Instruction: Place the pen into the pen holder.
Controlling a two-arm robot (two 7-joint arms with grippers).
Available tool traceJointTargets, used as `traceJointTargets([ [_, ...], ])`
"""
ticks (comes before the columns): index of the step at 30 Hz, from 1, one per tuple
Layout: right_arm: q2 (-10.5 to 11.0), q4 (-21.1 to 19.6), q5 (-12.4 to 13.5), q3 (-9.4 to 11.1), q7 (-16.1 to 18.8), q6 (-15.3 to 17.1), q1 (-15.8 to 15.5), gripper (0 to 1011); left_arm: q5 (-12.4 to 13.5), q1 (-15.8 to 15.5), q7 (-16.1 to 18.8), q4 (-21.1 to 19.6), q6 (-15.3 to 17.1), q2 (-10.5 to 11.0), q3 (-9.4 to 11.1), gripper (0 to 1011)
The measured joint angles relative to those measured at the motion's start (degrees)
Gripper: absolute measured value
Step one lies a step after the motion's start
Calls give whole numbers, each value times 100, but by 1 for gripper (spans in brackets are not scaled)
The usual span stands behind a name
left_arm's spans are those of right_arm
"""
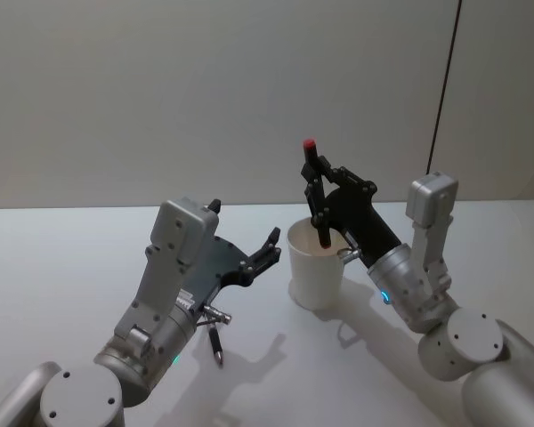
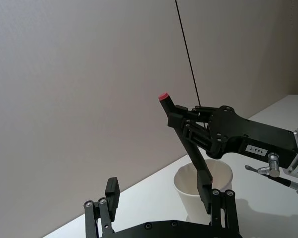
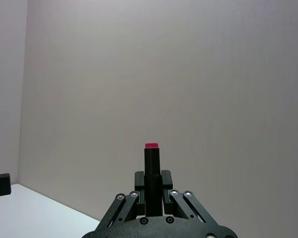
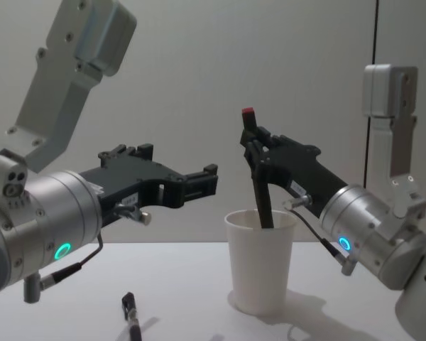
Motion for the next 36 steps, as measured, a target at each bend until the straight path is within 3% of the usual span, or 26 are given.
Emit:
traceJointTargets([
  [7, -1, -38, -46, -13, 4, 65, -19, 183, 0, 0, 0, 0, 0, 0, 0, 1003],
  [10, 2, -81, -67, -20, 3, 91, -44, 230, 0, 0, 0, 0, 0, 0, 0, 1003],
  [15, 10, -167, -100, -29, -22, 139, -90, 414, 0, 0, 0, 0, 0, 0, 0, 1003],
  [19, 20, -230, -119, -32, -46, 172, -127, 487, 0, 0, 0, 0, 0, 0, 0, 1003],
  [22, 30, -303, -137, -34, -70, 204, -163, 632, 0, 0, 0, 0, 0, 0, 0, 1003],
  [23, 37, -339, -146, -34, -80, 217, -181, 632, 0, 0, 0, 0, 0, 0, 0, 1003],
  [28, 66, -500, -181, -31, -123, 281, -258, 824, 0, 0, 0, 0, 0, 0, 0, 1003],
  [36, 137, -859, -232, -14, -195, 464, -423, 1001, 0, 0, 0, 0, 0, 0, 0, 1002],
])
